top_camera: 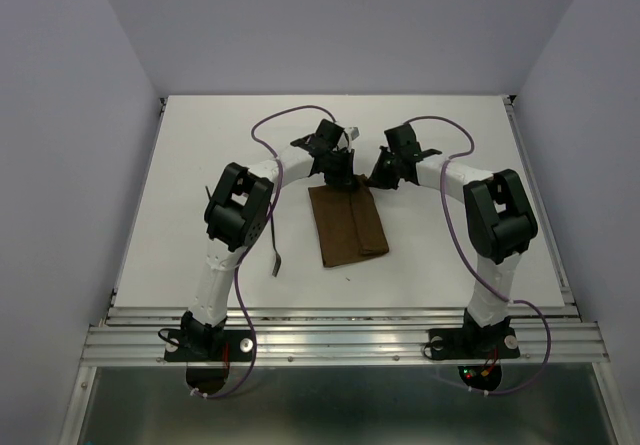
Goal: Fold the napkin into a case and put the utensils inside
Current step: Smooth out the 2/3-rectangle-folded napkin at the center of the board.
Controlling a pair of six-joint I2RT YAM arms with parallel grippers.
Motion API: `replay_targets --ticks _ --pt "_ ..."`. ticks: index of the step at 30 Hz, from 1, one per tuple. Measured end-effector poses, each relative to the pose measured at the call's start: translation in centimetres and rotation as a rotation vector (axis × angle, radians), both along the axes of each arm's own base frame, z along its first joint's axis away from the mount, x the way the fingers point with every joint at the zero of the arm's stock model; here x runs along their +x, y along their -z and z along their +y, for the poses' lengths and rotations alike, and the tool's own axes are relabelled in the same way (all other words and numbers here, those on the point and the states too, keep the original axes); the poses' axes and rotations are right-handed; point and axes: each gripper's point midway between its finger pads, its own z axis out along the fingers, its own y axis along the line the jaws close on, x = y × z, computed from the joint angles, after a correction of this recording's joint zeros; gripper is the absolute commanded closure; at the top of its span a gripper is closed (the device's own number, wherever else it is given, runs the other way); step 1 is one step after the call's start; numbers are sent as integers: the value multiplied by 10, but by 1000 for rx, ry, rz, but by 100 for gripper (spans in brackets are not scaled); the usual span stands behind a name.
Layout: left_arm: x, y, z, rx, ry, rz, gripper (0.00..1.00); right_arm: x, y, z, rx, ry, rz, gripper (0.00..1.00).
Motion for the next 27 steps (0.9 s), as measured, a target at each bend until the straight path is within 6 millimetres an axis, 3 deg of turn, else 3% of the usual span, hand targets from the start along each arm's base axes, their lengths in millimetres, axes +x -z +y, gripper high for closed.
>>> replay_targets --ticks 16,27 --pt "-2 3 1 0 8 -1 100 19 -21 1 -5 24 -62 91" --pt "-2 3 0 -1 13 -2 100 19 -22 3 -3 18 -62 91"
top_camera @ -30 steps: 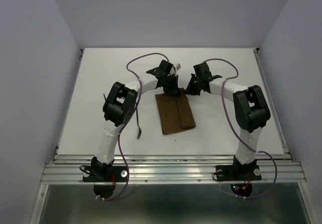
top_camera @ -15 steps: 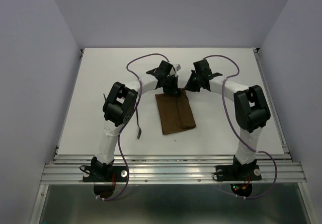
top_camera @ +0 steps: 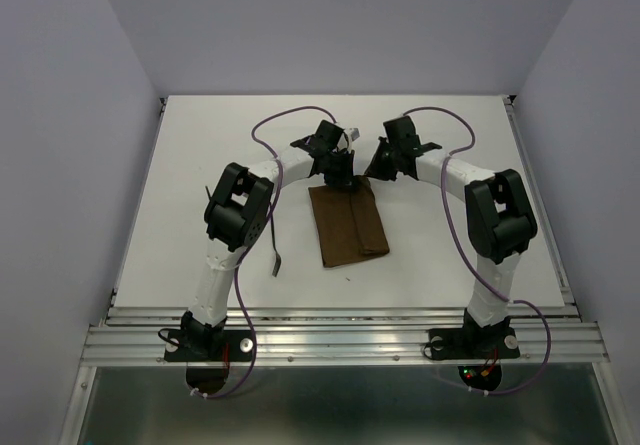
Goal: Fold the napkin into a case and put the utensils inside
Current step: Smooth out the 2/3-rectangle-folded napkin at the center of the board.
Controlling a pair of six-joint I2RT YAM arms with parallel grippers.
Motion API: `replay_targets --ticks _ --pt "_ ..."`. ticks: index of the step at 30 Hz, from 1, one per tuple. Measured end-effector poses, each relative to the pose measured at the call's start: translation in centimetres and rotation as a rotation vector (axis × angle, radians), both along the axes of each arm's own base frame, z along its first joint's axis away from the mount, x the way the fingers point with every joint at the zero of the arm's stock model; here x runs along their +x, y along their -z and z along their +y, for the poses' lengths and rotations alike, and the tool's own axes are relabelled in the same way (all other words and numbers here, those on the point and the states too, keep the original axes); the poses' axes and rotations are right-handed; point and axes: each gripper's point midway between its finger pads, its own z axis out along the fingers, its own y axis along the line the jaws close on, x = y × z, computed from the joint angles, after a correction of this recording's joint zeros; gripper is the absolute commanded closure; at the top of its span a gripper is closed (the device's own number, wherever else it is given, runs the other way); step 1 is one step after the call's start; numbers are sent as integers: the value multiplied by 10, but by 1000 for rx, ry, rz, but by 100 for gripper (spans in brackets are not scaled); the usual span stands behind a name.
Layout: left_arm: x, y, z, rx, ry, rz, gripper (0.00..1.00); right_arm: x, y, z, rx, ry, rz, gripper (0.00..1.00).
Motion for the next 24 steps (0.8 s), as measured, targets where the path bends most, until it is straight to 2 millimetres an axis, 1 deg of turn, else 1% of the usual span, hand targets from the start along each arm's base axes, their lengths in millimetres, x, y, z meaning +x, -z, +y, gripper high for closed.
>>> replay_targets --ticks 3,8,13,17,24 --pt "0 0 0 1 1 -1 100 -1 -1 3 2 -7 -1 91" --pt "0 0 0 1 5 -3 100 0 -2 16 7 -31 -7 91" --pt "0 0 0 4 9 -6 100 1 6 25 3 -46 3 91" --pt "-1 0 1 8 14 -6 100 -2 14 27 -4 -52 20 91" --pt "-4 0 4 18 20 -2 100 -2 17 27 -5 -52 24 92"
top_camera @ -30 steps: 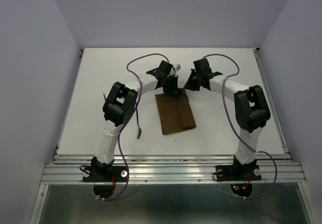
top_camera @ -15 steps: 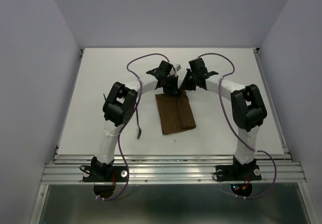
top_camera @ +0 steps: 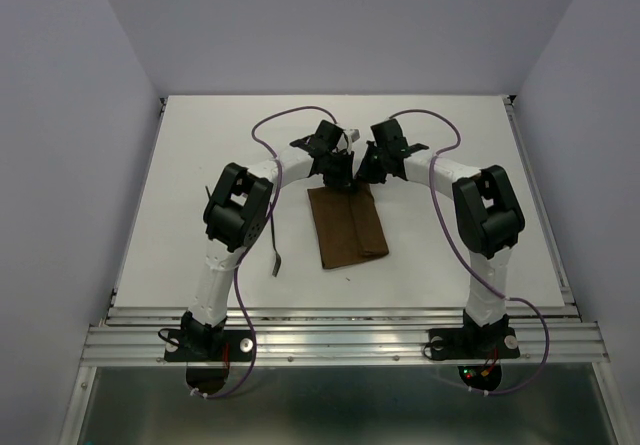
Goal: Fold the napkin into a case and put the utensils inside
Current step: Smooth out the 2/3-rectangle-folded napkin at the center of the board.
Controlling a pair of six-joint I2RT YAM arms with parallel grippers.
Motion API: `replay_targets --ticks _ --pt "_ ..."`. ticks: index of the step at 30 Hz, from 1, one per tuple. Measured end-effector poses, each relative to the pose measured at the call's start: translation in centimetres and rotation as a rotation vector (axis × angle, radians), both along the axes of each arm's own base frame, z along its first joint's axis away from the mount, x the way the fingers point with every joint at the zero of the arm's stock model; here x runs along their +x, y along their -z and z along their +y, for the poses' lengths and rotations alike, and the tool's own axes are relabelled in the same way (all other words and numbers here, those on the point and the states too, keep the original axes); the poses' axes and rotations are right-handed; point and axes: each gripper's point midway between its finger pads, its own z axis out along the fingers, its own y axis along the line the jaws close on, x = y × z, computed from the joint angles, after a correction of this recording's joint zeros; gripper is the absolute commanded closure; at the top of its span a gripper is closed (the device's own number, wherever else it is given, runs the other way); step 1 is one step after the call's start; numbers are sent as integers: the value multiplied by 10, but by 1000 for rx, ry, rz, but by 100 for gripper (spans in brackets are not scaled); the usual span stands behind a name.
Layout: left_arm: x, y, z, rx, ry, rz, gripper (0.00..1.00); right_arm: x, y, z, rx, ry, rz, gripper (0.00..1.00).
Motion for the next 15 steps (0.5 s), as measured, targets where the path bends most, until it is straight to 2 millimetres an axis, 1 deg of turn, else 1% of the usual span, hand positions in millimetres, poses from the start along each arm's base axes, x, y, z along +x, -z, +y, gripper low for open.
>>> replay_targets --ticks 6,10,15 --pt "-1 0 1 3 2 2 100 1 0 -1 -5 5 -2 91" --pt "-3 2 1 2 4 6 100 3 -3 -9 -31 42 -19 89" --pt "-4 1 2 -3 8 9 100 1 -25 -23 -55 103 -67 89"
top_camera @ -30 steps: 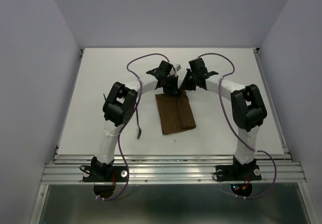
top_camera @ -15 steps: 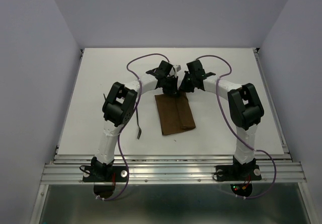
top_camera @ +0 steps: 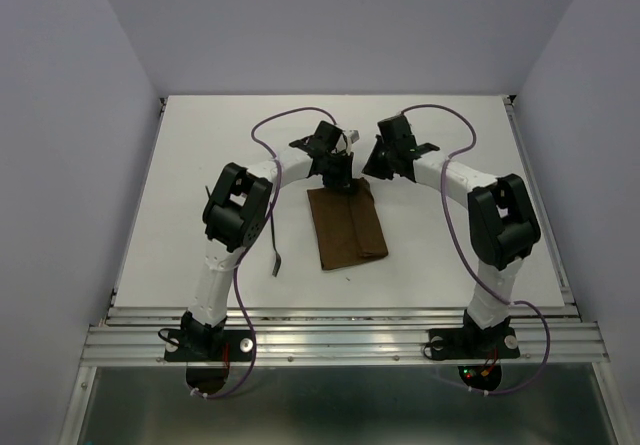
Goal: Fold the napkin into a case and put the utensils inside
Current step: Smooth out the 2/3-rectangle-folded napkin at the center of the board.
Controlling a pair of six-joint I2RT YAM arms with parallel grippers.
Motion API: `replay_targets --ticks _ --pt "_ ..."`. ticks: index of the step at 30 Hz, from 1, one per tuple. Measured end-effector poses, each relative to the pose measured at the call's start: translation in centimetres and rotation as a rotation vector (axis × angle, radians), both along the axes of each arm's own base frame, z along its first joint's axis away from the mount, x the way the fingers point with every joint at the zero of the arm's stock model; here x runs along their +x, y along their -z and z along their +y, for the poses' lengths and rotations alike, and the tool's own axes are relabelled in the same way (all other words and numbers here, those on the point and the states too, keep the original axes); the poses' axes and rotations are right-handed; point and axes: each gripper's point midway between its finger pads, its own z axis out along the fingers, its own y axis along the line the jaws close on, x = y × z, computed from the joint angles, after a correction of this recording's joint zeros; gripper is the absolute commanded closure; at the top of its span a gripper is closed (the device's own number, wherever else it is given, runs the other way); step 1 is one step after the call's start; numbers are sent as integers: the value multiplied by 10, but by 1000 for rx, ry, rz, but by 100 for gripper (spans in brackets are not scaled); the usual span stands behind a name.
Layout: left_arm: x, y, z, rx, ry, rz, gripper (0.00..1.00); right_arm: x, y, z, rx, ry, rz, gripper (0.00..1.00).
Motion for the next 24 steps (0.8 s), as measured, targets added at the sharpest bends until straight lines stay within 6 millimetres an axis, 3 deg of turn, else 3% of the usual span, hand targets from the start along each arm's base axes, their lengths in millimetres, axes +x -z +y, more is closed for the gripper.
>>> replay_targets --ticks 5,15,24 --pt "0 0 1 -5 1 5 100 -1 -19 -6 6 31 -41 89" --pt "0 0 0 -8 3 6 100 -21 9 -9 0 18 27 91" --pt "-1 0 0 -9 5 8 100 -21 20 3 23 -19 50 91"
